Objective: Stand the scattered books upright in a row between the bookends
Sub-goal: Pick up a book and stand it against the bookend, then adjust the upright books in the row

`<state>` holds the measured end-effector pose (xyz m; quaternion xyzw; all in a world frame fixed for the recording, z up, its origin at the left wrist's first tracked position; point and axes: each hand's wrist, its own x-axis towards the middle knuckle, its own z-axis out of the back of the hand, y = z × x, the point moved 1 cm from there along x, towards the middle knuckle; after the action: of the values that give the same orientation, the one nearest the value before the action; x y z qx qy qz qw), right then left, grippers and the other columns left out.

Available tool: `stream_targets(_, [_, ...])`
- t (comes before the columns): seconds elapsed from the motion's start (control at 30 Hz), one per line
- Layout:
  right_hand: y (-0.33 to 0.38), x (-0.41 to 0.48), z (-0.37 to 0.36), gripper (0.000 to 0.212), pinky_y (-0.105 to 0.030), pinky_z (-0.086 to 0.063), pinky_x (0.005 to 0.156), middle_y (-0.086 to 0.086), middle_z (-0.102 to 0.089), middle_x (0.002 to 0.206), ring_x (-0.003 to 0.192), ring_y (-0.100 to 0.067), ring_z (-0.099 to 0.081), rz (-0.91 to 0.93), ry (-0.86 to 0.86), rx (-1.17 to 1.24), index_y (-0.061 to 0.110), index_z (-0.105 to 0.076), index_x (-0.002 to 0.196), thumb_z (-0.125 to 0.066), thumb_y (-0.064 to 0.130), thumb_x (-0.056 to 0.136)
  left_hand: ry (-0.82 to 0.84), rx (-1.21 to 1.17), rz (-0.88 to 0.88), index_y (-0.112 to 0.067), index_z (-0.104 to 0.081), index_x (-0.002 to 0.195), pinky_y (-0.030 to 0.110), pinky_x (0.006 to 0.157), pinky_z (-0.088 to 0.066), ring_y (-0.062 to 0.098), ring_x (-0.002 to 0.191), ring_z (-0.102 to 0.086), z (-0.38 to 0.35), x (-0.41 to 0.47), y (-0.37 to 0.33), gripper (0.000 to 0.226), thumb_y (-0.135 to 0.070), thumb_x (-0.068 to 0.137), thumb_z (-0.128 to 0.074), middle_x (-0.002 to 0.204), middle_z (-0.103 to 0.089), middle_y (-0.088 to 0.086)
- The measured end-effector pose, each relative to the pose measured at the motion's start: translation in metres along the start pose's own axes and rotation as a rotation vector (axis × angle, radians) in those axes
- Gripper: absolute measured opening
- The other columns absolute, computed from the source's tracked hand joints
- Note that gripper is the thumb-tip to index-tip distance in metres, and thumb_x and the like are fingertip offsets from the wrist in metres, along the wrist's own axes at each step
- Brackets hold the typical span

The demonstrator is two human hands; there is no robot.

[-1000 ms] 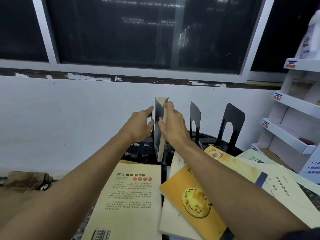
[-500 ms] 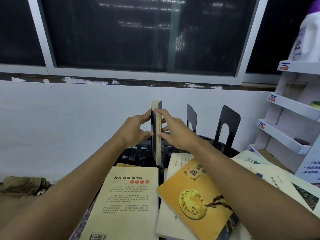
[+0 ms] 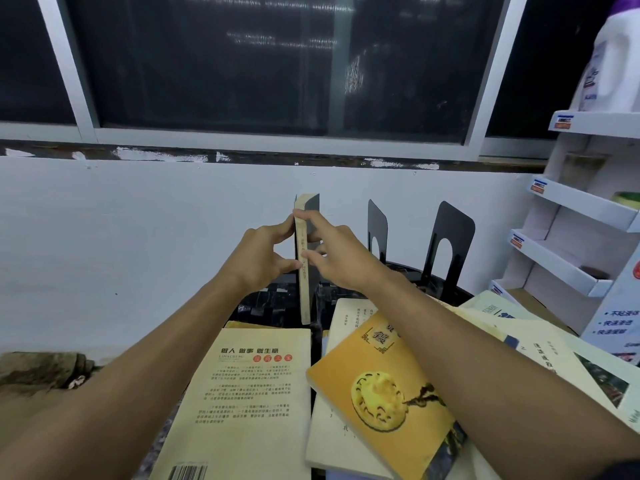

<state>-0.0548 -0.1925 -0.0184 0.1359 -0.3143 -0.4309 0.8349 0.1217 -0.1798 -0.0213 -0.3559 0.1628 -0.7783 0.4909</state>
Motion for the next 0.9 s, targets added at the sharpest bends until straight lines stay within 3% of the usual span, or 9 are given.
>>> stream_targets(0.2, [0.007,-0.001,0.008,0.065,-0.043,-0.059,0.086,-0.012,-0.067,0.113,0.09,-0.023,-0.069,-0.035,0.085,-0.017,0.042,-0.022,0.151,-0.056,0.014,0.102,-0.02,0.038,0.021,-0.037,-0.041,0.151,0.041,0.1,-0.053,0.013,0.076,-0.075,-0.002,-0.004,-0.007,0.077,-0.014,0.087,-0.078,0.149,-0.051,-0.007])
stream_targets(0.27, [0.011,-0.007,0.012,0.072,-0.044,-0.057,0.093,-0.011,-0.065,0.124,0.106,-0.024,-0.067,-0.054,0.132,-0.013,0.044,-0.016,0.154,-0.057,0.018,0.102,-0.016,0.069,0.03,-0.033,-0.047,0.148,0.038,0.1,-0.053,0.014,0.086,-0.075,-0.001,-0.005,-0.01,0.067,-0.019,0.089,-0.076,0.147,-0.055,-0.004])
stream_targets(0.33, [0.015,-0.016,0.017,0.081,-0.044,-0.05,0.105,-0.011,-0.055,0.143,0.127,-0.024,-0.057,-0.07,0.161,-0.027,0.042,-0.007,0.158,-0.061,0.026,0.101,0.011,0.122,0.067,-0.03,-0.056,0.141,0.027,0.089,-0.054,0.011,0.089,-0.073,-0.001,-0.007,-0.013,0.053,-0.028,0.091,-0.075,0.142,-0.06,-0.001])
stream_targets(0.4, [0.017,-0.029,0.024,0.085,-0.043,-0.046,0.11,-0.008,-0.047,0.151,0.135,-0.022,-0.05,-0.092,0.159,-0.04,0.039,-0.003,0.16,-0.063,0.034,0.099,0.052,0.151,0.148,-0.028,-0.063,0.13,0.018,0.073,-0.049,0.012,0.09,-0.073,-0.002,-0.011,-0.018,0.039,-0.033,0.093,-0.072,0.135,-0.065,0.001])
stream_targets(0.43, [0.017,-0.036,0.029,0.084,-0.042,-0.045,0.11,-0.006,-0.046,0.151,0.135,-0.02,-0.049,-0.102,0.152,-0.047,0.038,-0.005,0.16,-0.063,0.036,0.099,0.068,0.163,0.188,-0.026,-0.065,0.127,0.019,0.071,-0.046,0.015,0.095,-0.071,-0.003,-0.013,-0.022,0.035,-0.034,0.093,-0.07,0.129,-0.067,0.003])
stream_targets(0.5, [0.017,-0.053,0.039,0.078,-0.041,-0.044,0.11,-0.001,-0.047,0.149,0.135,-0.017,-0.047,-0.119,0.132,-0.08,0.04,-0.01,0.158,-0.062,0.039,0.099,0.101,0.212,0.254,-0.021,-0.062,0.13,0.025,0.078,-0.044,0.018,0.101,-0.063,-0.005,-0.02,-0.032,0.04,-0.039,0.095,-0.066,0.12,-0.066,0.005])
stream_targets(0.67, [0.017,-0.108,0.071,0.066,-0.042,-0.042,0.112,0.008,-0.046,0.15,0.138,-0.011,-0.042,-0.169,0.075,-0.189,0.039,-0.027,0.154,-0.06,0.051,0.097,0.175,0.281,0.23,-0.023,-0.038,0.154,0.037,0.108,-0.043,0.023,0.138,-0.048,-0.006,-0.04,-0.069,0.074,-0.053,0.092,-0.065,0.154,-0.046,0.004])
stream_targets(0.8, [0.023,-0.159,0.093,0.061,-0.04,-0.043,0.109,0.013,-0.045,0.148,0.136,-0.01,-0.042,-0.234,0.011,-0.305,0.037,-0.035,0.15,-0.057,0.056,0.096,0.25,0.226,0.01,-0.033,-0.042,0.151,0.026,0.103,-0.038,0.015,0.14,-0.045,-0.016,-0.06,-0.108,0.07,-0.057,0.089,-0.064,0.154,-0.045,-0.007])
stream_targets(0.9, [0.028,-0.198,0.101,0.061,-0.036,-0.038,0.11,0.013,-0.043,0.145,0.137,-0.011,-0.038,-0.317,-0.003,-0.357,0.035,-0.038,0.15,-0.055,0.057,0.096,0.333,0.226,-0.048,-0.039,-0.042,0.149,0.029,0.104,-0.04,0.014,0.14,-0.043,-0.03,-0.069,-0.126,0.069,-0.061,0.087,-0.063,0.153,-0.046,-0.011])
